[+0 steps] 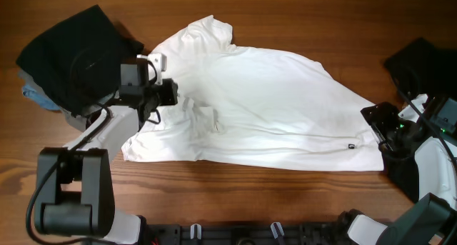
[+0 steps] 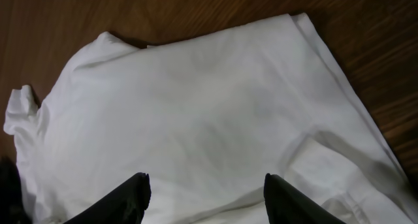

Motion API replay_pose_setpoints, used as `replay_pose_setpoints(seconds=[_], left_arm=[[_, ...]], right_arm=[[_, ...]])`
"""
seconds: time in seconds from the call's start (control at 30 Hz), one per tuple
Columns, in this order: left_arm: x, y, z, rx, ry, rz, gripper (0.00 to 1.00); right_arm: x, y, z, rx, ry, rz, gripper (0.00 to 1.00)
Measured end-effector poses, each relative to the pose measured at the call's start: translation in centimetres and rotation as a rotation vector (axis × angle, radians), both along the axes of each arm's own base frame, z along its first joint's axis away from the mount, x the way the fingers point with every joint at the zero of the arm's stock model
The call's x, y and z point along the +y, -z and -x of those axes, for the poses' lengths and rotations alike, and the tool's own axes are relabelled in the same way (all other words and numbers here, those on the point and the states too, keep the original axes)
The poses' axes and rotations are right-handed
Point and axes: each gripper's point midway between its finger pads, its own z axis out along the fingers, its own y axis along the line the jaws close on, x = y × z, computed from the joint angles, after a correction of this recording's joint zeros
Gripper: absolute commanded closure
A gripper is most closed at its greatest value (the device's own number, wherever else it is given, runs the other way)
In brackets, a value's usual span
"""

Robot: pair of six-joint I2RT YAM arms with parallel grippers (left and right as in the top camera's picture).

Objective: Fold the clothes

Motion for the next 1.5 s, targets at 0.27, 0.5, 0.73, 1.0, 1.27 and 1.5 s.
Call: replay_pose_setpoints(seconds=[0.27, 0.5, 0.73, 1.0, 1.27, 1.5], left_arm=[[1.9, 0.1, 2.7, 0.103, -0.049, -0.043, 0.51], [2.0, 0.8, 2.1, 0.095, -0.05, -0.053, 0.66], [1.7, 2.4, 1.9, 0.113, -0.039, -0.058, 0.96], [0.3, 0.8, 0.1, 0.016, 0.009, 0.014, 0.96], [-0.3, -0.3, -1.0, -0.049, 0.032, 0.041, 0.6], [-0.2, -0.1, 0.1, -0.001, 0.025, 0.036, 0.86]], right_arm=[[0.0, 0.0, 0.0, 0.0, 0.0, 0.0, 0.39], [0.0, 0.0, 0.0, 0.0, 0.0, 0.0, 0.39], [0.0, 0.0, 0.0, 0.001, 0.0, -0.001, 0.39], [0.1, 0.0, 0.1, 0.004, 0.0, -0.003, 0.39], [0.1, 0.1, 0.1, 0.006, 0.0, -0.004, 0.39], [0.1, 0.1, 0.1, 0.007, 0.0, -0.004, 0.39]])
